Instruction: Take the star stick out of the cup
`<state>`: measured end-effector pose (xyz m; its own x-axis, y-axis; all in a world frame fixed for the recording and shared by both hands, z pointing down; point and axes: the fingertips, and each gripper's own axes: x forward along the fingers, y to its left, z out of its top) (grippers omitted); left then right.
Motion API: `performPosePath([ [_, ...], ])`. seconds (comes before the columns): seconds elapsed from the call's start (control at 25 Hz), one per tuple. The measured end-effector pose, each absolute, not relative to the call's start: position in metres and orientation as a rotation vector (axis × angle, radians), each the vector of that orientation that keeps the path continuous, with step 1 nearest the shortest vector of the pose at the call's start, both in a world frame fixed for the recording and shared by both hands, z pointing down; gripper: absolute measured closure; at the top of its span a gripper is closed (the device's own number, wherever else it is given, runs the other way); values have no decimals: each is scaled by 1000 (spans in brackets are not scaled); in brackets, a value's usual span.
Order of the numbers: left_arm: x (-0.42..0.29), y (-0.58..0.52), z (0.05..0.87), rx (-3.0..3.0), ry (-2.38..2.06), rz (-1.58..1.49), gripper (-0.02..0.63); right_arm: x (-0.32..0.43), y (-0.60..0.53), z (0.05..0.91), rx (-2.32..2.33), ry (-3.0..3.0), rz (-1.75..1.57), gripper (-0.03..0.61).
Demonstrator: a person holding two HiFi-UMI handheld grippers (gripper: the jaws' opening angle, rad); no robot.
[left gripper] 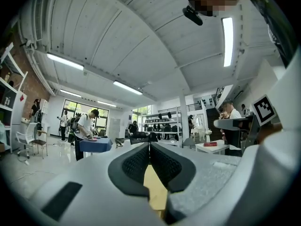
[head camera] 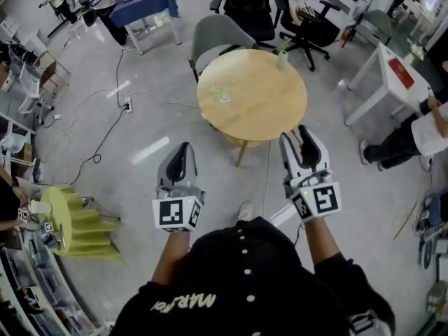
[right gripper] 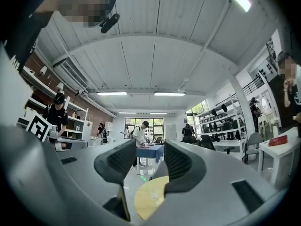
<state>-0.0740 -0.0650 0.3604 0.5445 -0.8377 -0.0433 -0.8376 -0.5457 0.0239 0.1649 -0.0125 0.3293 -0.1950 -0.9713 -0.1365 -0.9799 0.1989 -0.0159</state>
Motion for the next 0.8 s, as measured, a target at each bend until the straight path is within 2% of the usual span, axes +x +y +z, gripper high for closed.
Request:
performPosePath([
  [0.36,-37,-119,363,2727,-1571,-76,611,197,-86,340,-1842,2397,104,399],
  [0.8,-40,-199,382,2680,-1585,-67,611,194,-174,361,-1828,2460,69,397],
])
